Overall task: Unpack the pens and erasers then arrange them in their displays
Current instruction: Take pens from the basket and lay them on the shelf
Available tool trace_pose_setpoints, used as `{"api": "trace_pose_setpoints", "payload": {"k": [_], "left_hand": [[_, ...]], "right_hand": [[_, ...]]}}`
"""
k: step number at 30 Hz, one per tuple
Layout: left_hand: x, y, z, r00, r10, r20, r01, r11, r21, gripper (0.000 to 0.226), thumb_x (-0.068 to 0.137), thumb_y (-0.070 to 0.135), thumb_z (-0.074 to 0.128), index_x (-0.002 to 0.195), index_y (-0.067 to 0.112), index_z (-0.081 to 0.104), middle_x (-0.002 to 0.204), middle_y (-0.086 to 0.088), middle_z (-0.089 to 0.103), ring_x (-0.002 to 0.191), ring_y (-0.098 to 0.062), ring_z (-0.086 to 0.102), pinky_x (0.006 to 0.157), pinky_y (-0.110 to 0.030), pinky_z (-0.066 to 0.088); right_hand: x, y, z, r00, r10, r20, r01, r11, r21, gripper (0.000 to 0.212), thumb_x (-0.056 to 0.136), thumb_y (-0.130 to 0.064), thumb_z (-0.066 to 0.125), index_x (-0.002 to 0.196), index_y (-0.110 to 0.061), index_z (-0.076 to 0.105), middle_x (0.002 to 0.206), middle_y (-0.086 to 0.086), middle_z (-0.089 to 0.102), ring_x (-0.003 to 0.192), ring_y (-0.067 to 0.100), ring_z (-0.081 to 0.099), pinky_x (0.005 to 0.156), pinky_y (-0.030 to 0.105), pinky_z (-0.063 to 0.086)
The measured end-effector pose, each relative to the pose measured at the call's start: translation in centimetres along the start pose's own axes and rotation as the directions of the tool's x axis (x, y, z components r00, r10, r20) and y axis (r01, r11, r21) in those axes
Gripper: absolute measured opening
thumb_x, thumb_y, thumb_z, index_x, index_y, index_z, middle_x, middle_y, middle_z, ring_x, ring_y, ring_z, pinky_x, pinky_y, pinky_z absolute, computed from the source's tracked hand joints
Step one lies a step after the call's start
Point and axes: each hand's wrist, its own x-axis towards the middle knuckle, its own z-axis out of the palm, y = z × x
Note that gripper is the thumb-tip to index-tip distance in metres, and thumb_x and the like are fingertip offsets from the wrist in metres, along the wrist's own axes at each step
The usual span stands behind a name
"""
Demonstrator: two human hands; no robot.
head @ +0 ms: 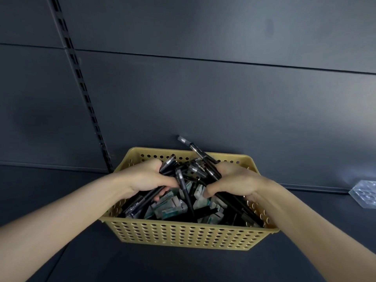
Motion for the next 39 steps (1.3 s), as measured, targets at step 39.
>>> {"api": "trace_pose_setpoints", "payload": {"k": [39], "left_hand": [[-1.2,1.1,1.2,0.953,0.285,-0.098,-0.297,0.829,-0.475,0.018,0.079,0.026,0.068,0.081,0.009,0.064,0.064,0.0,0.062,0.063,-0.014,0.061,0.06,-0.023,0.053]], "right_hand": [[-0.9,-1.0,1.0,0.943,-0.293,-0.161,0.332,0.872,0.36,0.009,0.088,-0.009,0.063,0.081,-0.014,0.067,0.066,0.0,0.058,0.063,0.011,0.057,0.062,0.025,0.053]]}}
